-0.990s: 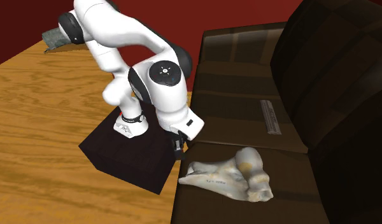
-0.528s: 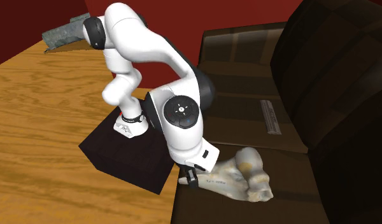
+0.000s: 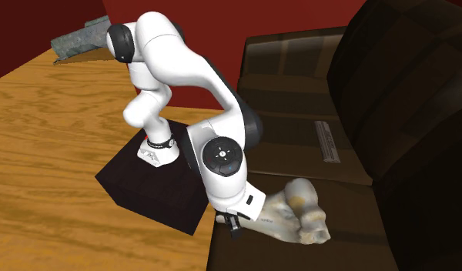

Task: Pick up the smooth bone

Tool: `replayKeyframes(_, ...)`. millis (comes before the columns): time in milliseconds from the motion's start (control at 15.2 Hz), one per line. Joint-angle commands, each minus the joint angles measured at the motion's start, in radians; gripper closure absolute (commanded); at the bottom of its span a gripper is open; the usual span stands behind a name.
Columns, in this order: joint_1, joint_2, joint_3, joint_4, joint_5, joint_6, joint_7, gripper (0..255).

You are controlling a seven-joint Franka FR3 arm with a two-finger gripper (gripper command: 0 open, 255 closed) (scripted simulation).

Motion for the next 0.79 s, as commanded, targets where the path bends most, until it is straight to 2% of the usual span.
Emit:
replayKeyframes(0, 0.0, 0.004, 0.001, -0.006, 0.004, 0.01, -0.002, 0)
replayKeyframes(66, 0.0, 0.004, 0.001, -0.006, 0.003, 0.009, -0.001, 255)
replayKeyframes(726, 0.001, 0.0, 0.0, 0.002, 0.0, -0.002, 0.002, 255)
